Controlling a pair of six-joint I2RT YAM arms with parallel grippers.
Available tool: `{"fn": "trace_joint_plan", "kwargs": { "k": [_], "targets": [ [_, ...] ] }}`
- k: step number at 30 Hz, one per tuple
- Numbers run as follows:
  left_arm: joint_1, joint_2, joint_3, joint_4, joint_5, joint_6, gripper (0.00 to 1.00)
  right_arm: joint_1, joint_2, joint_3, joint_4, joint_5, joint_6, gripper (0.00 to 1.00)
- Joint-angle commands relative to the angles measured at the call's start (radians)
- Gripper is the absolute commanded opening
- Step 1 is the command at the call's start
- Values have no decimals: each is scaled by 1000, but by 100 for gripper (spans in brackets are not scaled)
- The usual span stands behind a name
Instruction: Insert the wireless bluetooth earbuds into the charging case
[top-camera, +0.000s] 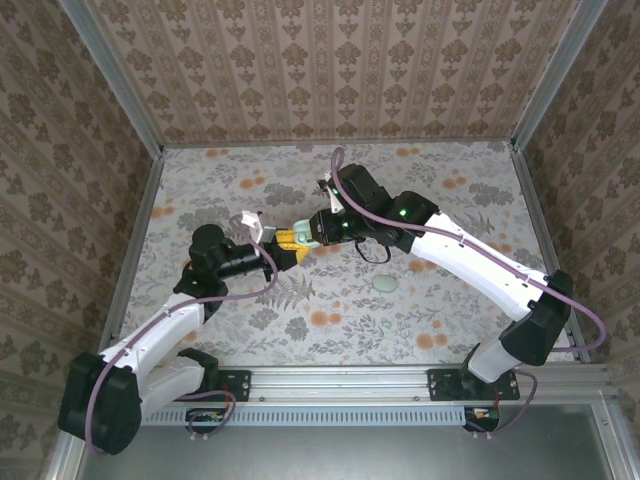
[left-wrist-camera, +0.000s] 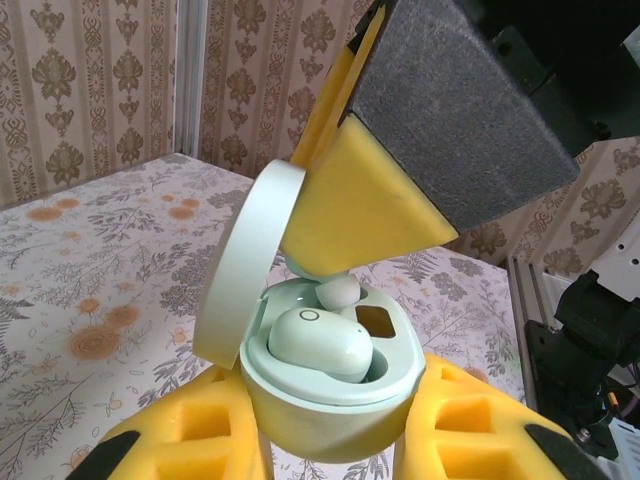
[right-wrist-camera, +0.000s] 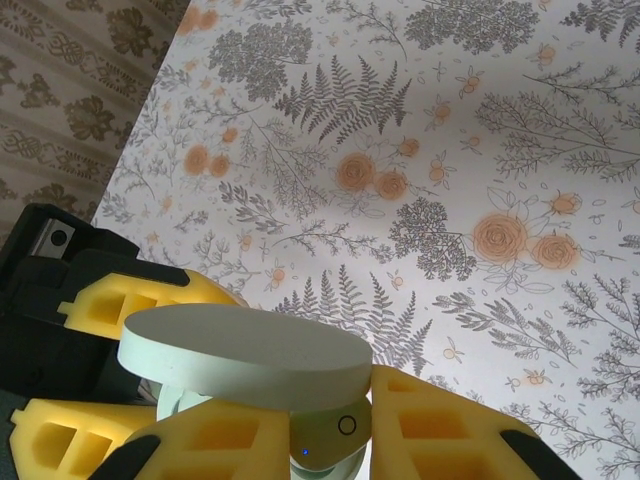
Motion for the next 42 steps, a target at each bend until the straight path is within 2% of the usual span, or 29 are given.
{"fn": "trace_joint_plan", "kwargs": {
  "k": [1, 14, 21, 34, 42],
  "targets": [
    [-5, -10, 4, 30, 6, 10, 13, 11, -10, 1, 2, -81, -54, 20],
    [-5, -7, 7, 32, 9, 5, 13, 10, 30, 11, 20, -212, -126, 22],
    [-4, -6, 4, 32, 10, 5, 13, 11, 43, 12, 62, -266, -103, 26],
    [-5, -12, -1, 28, 8, 6, 13, 9, 46, 33, 73, -263, -69, 38],
    [-4, -13, -1, 27, 11, 6, 13, 3, 37, 36, 58, -202, -39, 39]
  ]
}}
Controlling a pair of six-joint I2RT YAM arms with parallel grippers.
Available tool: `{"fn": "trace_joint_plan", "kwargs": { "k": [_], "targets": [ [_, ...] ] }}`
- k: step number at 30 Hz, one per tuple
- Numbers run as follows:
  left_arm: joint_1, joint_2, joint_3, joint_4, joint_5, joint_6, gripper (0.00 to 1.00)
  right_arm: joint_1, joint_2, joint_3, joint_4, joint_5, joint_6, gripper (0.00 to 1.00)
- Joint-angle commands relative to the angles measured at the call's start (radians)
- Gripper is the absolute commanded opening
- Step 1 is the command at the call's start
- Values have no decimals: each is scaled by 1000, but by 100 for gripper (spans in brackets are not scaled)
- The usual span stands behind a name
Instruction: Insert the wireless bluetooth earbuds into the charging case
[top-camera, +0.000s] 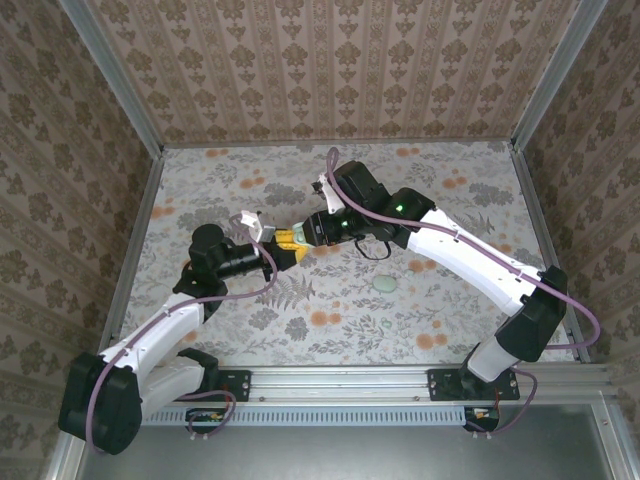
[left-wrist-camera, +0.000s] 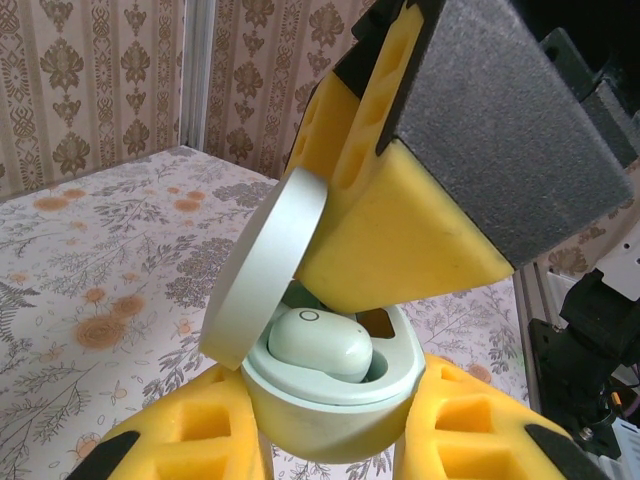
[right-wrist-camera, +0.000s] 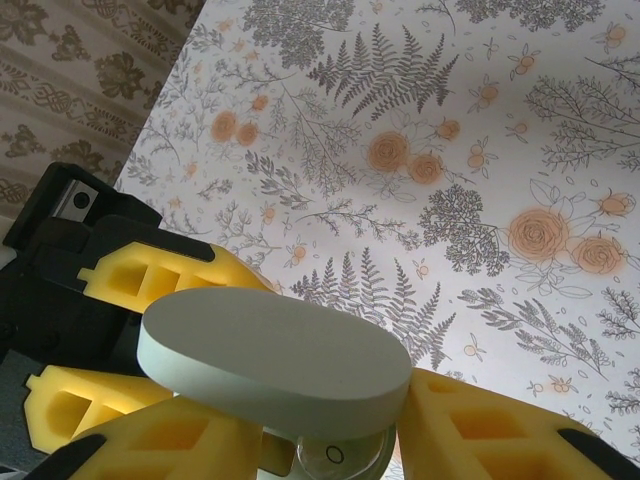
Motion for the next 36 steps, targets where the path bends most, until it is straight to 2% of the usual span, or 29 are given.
{"fn": "trace_joint_plan", "kwargs": {
  "k": [1, 23, 36],
  "targets": [
    [-11, -12, -1, 42, 12, 7, 13, 27, 5, 35, 40, -65, 33, 39],
    [-10, -4, -6, 38, 14, 13, 13, 24, -4, 88, -58, 37, 95, 40],
    [-12, 96, 6, 184, 81, -82, 13, -25, 4, 62, -68, 27, 123, 45]
  ]
}}
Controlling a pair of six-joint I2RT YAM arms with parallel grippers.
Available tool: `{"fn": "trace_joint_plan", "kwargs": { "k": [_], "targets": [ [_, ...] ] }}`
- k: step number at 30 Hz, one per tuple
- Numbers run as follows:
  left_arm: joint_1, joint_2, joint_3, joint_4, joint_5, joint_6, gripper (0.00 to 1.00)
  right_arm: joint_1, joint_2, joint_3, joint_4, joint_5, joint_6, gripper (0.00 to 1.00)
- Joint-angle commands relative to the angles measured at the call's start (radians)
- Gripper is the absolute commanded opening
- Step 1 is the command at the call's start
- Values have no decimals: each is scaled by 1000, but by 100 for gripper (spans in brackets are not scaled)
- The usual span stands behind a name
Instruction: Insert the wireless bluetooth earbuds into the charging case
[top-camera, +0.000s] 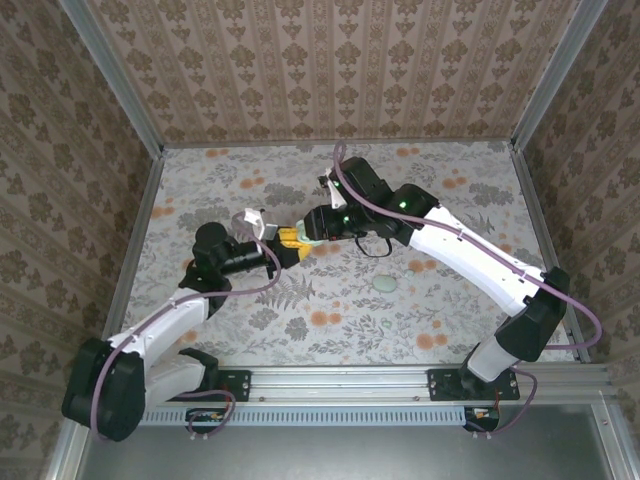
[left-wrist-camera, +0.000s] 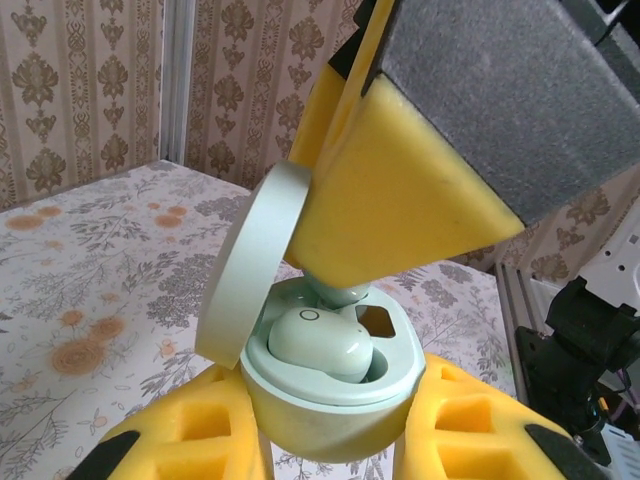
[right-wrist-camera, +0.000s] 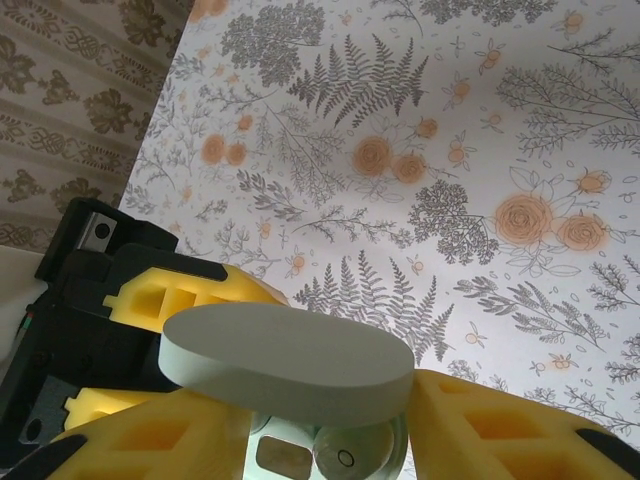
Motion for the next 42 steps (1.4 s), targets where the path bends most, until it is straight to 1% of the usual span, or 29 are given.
{"fn": "trace_joint_plan", "kwargs": {
  "k": [1, 7, 14, 18, 22, 25, 30, 38, 40, 42],
  "targets": [
    [-4, 23, 9, 59, 44, -45, 13, -19, 3, 14, -15, -17, 23, 45],
    [-5, 61, 19, 110, 59, -92, 13, -42, 22, 40, -38, -34, 23, 45],
    [-3, 121, 41, 208, 83, -179, 13, -45, 32, 62, -53, -40, 26, 45],
    [3, 136, 49, 238, 89, -205, 13, -46, 29, 66, -68, -36, 27, 44],
    [4, 133, 46, 235, 90, -199, 13, -45, 17, 53, -67, -38, 33, 43],
    [5, 124, 44, 225, 89, -192, 13, -45, -13, 29, -31, -68, 40, 43],
    [7, 89, 50, 170, 86, -161, 13, -51, -90, -26, 13, -69, 51, 43],
    [14, 18, 49, 105, 76, -124, 13, -108, -236, -146, 126, -66, 109, 42],
    [16, 4, 49, 92, 73, -118, 13, -115, -250, -174, 156, -75, 127, 43],
    [15, -9, 49, 83, 72, -113, 13, -119, -255, -198, 189, -91, 144, 46]
  ]
}}
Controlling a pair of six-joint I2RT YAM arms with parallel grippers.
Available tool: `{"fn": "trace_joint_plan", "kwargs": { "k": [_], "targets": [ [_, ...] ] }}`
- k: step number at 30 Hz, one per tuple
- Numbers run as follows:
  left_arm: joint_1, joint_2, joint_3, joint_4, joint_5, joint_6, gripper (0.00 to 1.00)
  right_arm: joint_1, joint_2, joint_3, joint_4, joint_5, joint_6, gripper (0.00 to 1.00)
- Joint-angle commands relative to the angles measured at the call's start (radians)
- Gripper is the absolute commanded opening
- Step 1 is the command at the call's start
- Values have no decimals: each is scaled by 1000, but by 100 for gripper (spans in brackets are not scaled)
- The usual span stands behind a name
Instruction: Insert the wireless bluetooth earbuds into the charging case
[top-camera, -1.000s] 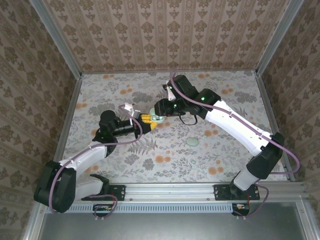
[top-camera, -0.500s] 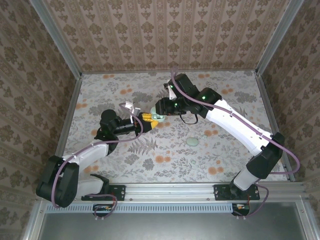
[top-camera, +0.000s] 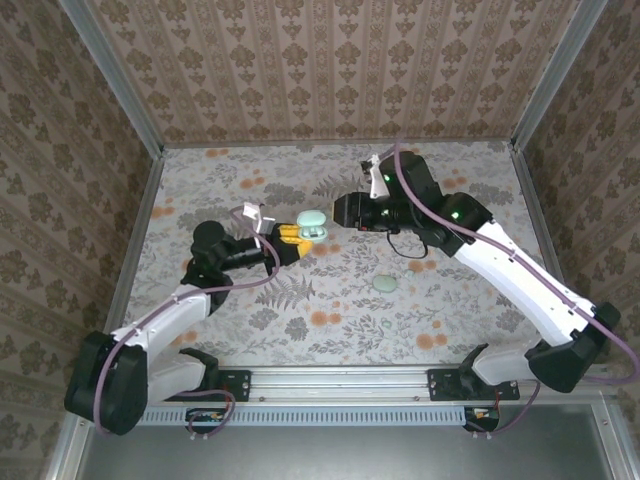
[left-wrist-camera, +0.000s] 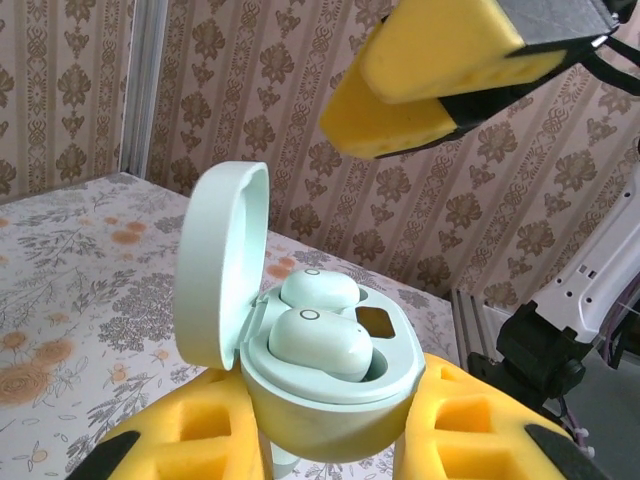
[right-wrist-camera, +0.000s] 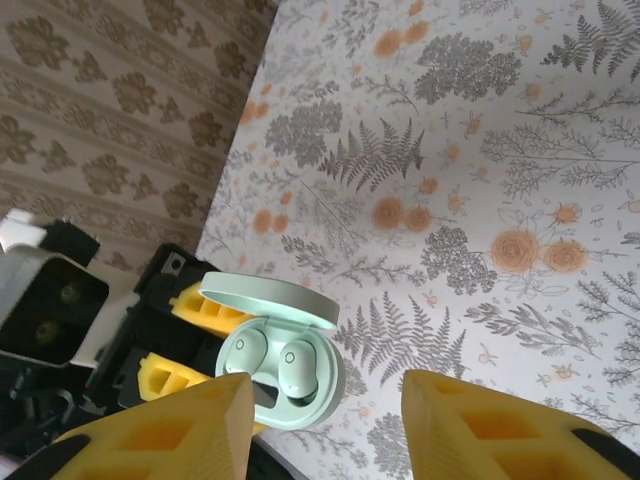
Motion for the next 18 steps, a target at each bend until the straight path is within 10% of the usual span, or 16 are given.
{"fn": "trace_joint_plan", "kwargs": {
  "k": [1, 18],
  "targets": [
    [8, -35, 33, -21, 8, 36, 13, -8, -13, -51, 96, -46, 56, 47],
    [6, -85, 49, -41, 6, 72, 13, -66, 154, -8, 280, -277, 144, 43]
  ]
}}
